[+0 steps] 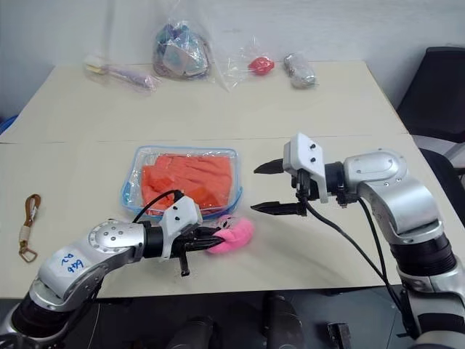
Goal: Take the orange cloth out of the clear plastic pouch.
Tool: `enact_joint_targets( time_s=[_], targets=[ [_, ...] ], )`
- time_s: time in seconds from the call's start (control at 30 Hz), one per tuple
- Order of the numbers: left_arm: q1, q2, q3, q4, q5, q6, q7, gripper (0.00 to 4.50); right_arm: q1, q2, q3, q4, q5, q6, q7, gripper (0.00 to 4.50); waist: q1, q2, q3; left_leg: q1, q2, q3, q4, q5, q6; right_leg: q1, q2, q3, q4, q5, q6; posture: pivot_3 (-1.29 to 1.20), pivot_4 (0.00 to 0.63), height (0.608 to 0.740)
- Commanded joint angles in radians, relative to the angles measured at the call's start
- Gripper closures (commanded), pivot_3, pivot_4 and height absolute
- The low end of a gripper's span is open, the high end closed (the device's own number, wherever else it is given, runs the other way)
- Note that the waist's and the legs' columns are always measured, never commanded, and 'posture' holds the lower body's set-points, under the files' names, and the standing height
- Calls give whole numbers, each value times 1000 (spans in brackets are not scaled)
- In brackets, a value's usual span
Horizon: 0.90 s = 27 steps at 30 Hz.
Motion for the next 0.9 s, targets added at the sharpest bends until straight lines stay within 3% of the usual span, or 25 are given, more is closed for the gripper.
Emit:
enact_joint_targets(
  time_s=[0.03,0.2,0.37,0.5,0.6,0.7,0.9],
  targets=[
    [47,72,77,-42,-7,-10,-47,4473,-22,19,32,27,-58,-90,6,389,-1,0,0,0,0,0,0,0,0,0,0,0,0,0,0,0,150,740],
    [185,254,298,-69,-44,-87,-222,4473,-16,86,125,113,-195,-275,-13,389,-11,1,0,1,2,1,-2,0,-1,-1,1,-1,0,-1,-2,0,150,740],
    [276,338,452,-55,-66,-144,-341,4473,-4,176,201,194,-310,-448,-51,389,-9,1,1,4,1,2,-2,0,-1,-3,1,-4,0,-1,-2,0,150,740],
    [290,343,460,-47,-42,-174,-353,4473,-3,244,229,267,-369,-540,-94,389,-5,1,1,4,0,1,-2,0,-1,-2,1,-4,0,-1,-2,0,150,740],
    [260,321,434,-50,-46,-168,-325,4500,-12,268,252,306,-416,-614,-103,1007,-5,1,1,3,1,1,-2,0,-1,-2,1,-3,0,-1,-2,0,150,740],
    [249,317,427,-53,-47,-162,-319,4500,-9,290,252,310,-413,-622,-104,1985,-8,1,1,3,1,1,-2,0,-1,-2,1,-3,0,-1,-2,0,150,740],
    [257,312,429,-52,-44,-159,-310,4500,-8,323,281,299,-445,-637,-110,1985,-15,1,1,3,1,0,-3,0,-1,-3,1,-2,0,-1,-2,0,150,740]
  ],
)
